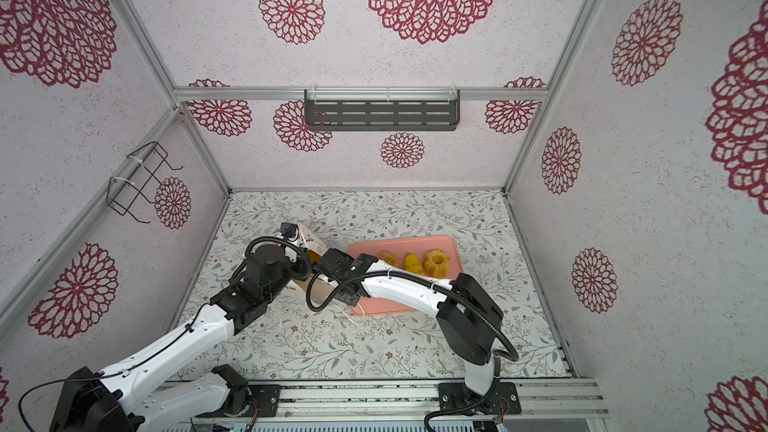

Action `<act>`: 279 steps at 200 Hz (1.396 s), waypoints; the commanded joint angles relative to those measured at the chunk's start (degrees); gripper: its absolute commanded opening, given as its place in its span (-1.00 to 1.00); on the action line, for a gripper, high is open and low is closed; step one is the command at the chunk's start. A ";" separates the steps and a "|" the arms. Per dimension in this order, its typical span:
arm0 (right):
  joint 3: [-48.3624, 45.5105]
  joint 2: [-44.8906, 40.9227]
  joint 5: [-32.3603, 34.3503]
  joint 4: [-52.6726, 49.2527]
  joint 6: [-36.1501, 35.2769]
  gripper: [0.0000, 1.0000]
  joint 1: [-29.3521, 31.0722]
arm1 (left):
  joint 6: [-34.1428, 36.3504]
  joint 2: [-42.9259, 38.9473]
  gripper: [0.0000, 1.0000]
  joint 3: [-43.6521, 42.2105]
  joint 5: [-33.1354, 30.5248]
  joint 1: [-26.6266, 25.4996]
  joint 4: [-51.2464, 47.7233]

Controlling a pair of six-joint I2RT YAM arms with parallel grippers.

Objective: Take the fake bread out of the paper bag
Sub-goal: 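Pull the tongs holding the yellow bread out of the bag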

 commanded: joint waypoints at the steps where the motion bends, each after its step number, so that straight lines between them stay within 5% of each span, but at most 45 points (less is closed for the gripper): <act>1: 4.32 0.56 0.13 -4.24 0.57 -0.59 1.43 | -5.66 -0.58 -1.00 0.22 -1.66 -0.03 1.78; 38: 7.22 -1.99 -3.40 -11.34 7.68 -1.00 3.40 | -12.77 0.05 -1.00 0.93 -4.66 -0.16 3.49; 104: 2.72 -14.23 -9.29 -17.04 18.10 -1.00 3.71 | -9.11 -1.02 -1.00 -0.47 -5.13 -0.69 2.64; 199: -8.19 -26.04 -19.35 -12.39 29.27 -1.00 -1.84 | -8.75 -3.79 -1.00 -3.49 -4.50 -1.97 3.01; 279: -19.43 -40.90 -30.69 -6.60 40.97 -1.00 -4.20 | -9.07 -1.63 -1.00 -0.33 -13.48 -1.92 1.51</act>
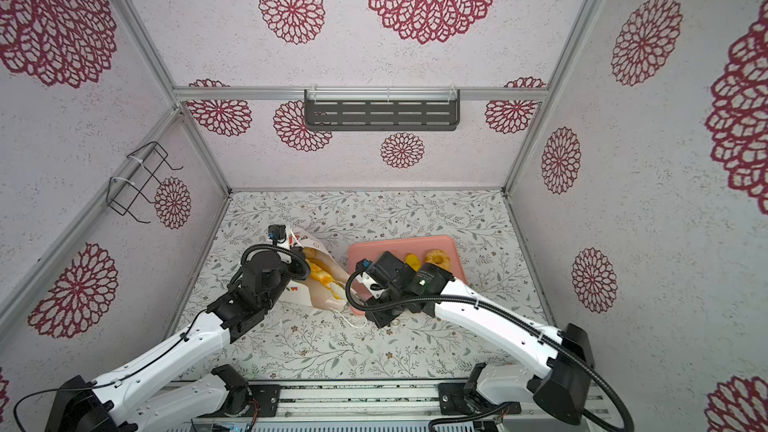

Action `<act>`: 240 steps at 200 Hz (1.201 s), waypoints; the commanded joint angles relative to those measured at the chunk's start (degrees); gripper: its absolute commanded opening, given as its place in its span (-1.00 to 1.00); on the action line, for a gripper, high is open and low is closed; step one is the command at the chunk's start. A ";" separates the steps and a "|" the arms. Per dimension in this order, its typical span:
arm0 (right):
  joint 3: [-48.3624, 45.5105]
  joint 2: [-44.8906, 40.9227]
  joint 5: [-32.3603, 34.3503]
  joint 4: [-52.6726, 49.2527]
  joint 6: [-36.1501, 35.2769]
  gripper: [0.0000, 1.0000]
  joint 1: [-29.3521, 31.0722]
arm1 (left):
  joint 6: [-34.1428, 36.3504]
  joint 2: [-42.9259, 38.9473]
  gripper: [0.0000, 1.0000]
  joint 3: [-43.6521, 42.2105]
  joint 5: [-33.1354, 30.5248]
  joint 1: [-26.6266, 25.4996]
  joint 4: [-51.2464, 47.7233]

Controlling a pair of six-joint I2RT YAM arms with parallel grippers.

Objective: Take the fake bread out of the paper bag
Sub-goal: 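Pull the tongs holding the yellow bread out of the bag, then carry the long yellow bread with the tongs onto the pink tray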

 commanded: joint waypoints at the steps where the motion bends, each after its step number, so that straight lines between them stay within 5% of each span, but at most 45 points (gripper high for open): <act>1: -1.52 -6.08 -4.13 3.62 6.69 -1.00 -0.33 | -0.89 1.58 -1.00 2.00 -5.53 -0.02 -1.63; 29: -6.03 -12.49 -6.63 5.58 11.05 -1.00 -0.37 | -3.97 4.17 -1.00 4.18 -10.66 0.77 -3.73; 143: -16.54 -32.17 -5.60 13.39 25.01 -1.00 -0.49 | -10.86 4.86 -1.00 8.06 -11.74 5.56 -11.09; 194: -17.59 -33.28 1.07 15.11 28.95 -1.00 -2.90 | -11.31 0.72 -1.00 6.18 -11.24 6.11 -13.53; 240: -23.24 -31.94 -5.24 21.22 29.21 -1.00 -9.12 | -14.70 -5.40 -1.00 5.34 -8.84 8.38 -19.04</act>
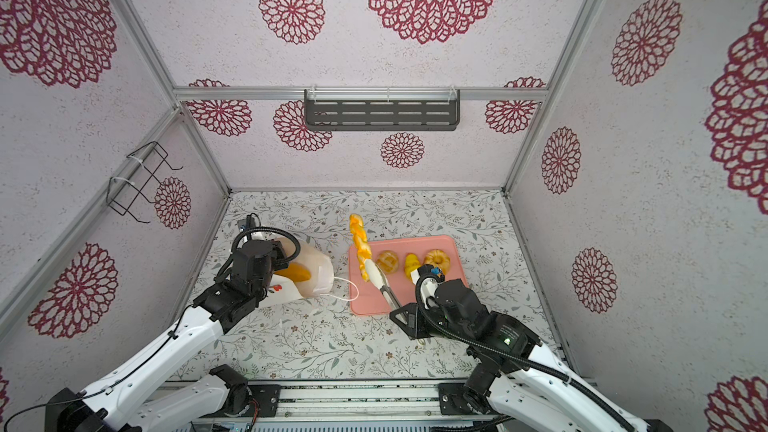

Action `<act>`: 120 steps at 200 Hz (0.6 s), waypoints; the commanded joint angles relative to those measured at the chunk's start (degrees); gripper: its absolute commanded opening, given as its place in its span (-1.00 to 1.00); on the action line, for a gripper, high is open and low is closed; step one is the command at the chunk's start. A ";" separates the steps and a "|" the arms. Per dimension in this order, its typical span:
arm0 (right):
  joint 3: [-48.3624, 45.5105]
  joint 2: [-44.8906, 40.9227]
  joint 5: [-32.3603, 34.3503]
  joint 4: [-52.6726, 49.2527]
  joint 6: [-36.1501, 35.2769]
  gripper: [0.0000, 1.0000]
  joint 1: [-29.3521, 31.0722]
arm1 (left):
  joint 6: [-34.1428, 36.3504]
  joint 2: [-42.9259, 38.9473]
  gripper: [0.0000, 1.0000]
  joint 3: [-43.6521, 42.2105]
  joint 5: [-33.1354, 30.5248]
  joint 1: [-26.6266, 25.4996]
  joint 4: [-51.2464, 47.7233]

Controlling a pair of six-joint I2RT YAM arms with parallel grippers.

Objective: Take the fake bread out of the paper bag
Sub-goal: 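Carry the long yellow bread with the tongs onto the pink tray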

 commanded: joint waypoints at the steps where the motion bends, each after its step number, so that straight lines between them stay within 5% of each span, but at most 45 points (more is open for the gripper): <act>1: -1.94 0.39 -3.23 7.69 0.87 -1.00 -2.63 | -3.95 -3.46 -1.00 -0.74 1.82 1.95 -4.48; 70: -12.08 4.23 -12.16 22.36 4.11 -1.00 -5.64 | -8.85 -11.22 -1.00 -1.77 5.49 3.78 -8.29; 120: -17.60 5.26 -12.30 26.54 5.46 -1.00 -6.35 | -9.33 -11.56 -1.00 -1.54 6.37 3.96 -8.44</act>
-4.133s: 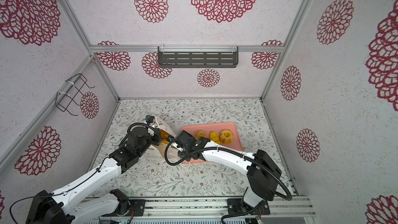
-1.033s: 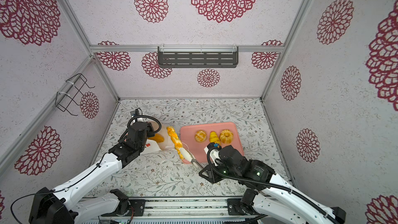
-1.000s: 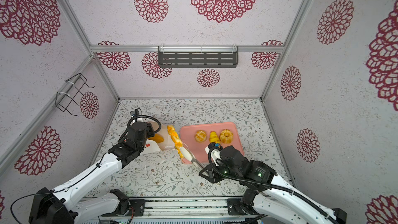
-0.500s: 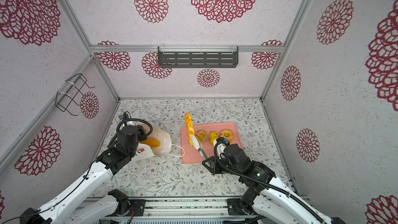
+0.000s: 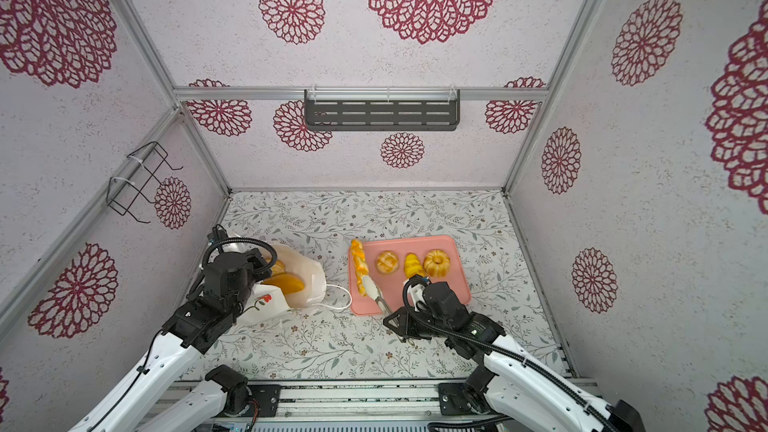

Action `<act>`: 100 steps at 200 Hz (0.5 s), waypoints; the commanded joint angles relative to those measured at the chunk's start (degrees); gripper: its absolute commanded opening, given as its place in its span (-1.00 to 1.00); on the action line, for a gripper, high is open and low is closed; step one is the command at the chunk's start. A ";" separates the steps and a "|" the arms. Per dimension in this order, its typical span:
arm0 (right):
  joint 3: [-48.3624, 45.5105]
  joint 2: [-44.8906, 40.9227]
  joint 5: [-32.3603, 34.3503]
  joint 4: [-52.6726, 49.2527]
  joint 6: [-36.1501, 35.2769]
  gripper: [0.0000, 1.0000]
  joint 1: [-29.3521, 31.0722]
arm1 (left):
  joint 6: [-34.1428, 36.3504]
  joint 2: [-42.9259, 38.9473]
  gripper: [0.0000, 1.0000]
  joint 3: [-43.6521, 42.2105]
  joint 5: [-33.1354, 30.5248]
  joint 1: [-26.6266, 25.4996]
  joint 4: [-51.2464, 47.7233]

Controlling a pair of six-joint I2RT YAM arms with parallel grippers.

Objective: Take the fake bread out of the paper bag
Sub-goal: 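Carry the long yellow bread with the tongs onto the pink tray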

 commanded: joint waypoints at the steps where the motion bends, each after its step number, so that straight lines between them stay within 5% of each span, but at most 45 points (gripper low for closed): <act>1: -1.51 -0.33 -1.36 7.93 1.11 -1.00 -0.74 | -1.68 -0.49 -1.00 0.05 1.06 0.46 0.09; 88: -7.88 1.71 -1.42 15.43 4.53 -1.00 -1.04 | -2.21 -0.36 -1.00 -0.49 2.07 0.49 0.59; 100: -7.73 0.64 -0.77 13.72 4.44 -0.76 -1.07 | -2.23 -0.45 -1.00 -0.49 1.99 0.53 0.49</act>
